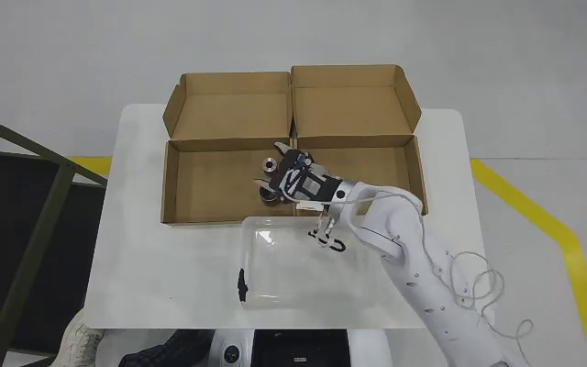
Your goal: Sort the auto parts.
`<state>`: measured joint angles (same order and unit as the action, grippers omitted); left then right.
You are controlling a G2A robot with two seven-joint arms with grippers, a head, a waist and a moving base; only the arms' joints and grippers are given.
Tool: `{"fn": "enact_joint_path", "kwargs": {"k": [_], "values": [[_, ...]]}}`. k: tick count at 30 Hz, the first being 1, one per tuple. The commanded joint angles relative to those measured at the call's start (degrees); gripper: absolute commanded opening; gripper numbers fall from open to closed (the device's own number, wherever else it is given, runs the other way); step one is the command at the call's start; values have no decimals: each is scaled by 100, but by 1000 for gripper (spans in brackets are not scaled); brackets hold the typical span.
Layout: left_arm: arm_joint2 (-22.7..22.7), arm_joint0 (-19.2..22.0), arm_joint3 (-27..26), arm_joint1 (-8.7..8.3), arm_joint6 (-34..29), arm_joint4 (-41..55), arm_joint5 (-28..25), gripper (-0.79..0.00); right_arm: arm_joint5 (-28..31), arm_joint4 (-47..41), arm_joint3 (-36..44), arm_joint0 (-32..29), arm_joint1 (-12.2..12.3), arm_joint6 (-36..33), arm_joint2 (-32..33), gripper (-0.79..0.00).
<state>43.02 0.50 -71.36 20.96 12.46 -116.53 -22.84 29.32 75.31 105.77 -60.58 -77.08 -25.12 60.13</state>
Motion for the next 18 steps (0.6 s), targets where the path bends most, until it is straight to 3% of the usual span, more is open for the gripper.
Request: {"fn": "enact_joint_path", "kwargs": {"k": [1, 7, 13, 18], "values": [[0, 0, 0, 0, 0, 0, 0, 0, 111, 6, 279, -362, 77, 145, 346, -277], [0, 0, 0, 0, 0, 0, 0, 0, 353, 163, 773, -1196, 250, 682, 1172, -166], [0, 0, 0, 0, 0, 0, 0, 0, 397, 404, 979, -1795, 362, 1340, 1787, 0], [0, 0, 0, 0, 0, 0, 0, 0, 381, 470, 1082, -2327, 438, 1952, 2328, 0]]}}
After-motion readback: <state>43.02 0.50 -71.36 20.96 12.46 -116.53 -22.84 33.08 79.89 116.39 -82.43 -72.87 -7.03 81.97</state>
